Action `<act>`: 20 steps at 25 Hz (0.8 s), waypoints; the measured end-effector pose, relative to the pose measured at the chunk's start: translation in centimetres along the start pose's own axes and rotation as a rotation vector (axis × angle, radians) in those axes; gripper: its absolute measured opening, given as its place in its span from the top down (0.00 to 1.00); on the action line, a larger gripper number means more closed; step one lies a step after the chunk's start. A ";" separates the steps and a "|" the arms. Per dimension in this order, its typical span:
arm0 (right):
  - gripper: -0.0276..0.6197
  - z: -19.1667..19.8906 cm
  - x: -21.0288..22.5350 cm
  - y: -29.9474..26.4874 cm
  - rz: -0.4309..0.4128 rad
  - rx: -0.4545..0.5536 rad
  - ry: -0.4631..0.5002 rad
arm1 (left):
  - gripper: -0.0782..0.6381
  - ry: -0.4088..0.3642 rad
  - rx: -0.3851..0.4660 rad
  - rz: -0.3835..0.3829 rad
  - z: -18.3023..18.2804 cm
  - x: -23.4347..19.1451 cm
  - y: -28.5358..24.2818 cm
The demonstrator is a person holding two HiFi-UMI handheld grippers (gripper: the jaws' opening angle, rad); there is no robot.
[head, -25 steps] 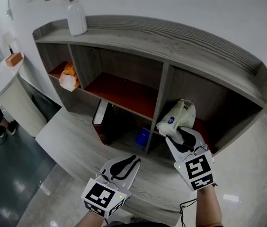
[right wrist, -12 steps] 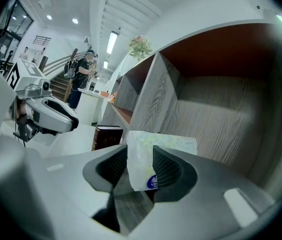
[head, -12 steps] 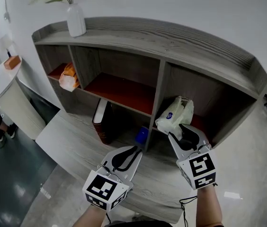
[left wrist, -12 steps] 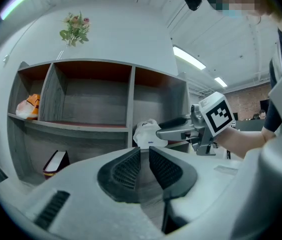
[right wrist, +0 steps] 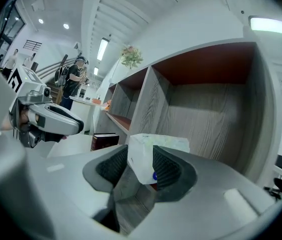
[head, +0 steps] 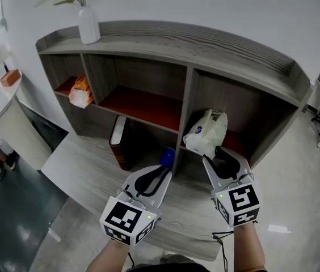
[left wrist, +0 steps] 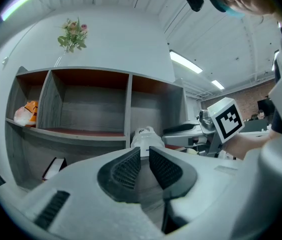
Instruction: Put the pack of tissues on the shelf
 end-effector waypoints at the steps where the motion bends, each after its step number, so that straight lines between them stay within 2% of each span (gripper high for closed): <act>1: 0.71 0.1 -0.1 0.3 0.007 -0.001 -0.004 | 0.83 0.000 0.002 0.004 0.0 0.1 0.1; 10: 0.75 0.2 -1.4 3.7 0.086 0.013 -0.050 | 0.83 0.006 0.006 0.047 0.3 1.0 1.5; 20: 0.79 1.1 -3.4 7.3 0.126 0.000 -0.105 | 0.83 0.007 0.010 0.098 0.7 2.8 2.9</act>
Point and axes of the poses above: the fingertips, and each gripper's own axes: y backward along the fingers, x to its right, z out of its underside, the point moved 9 cm from there along y, backward along the fingers
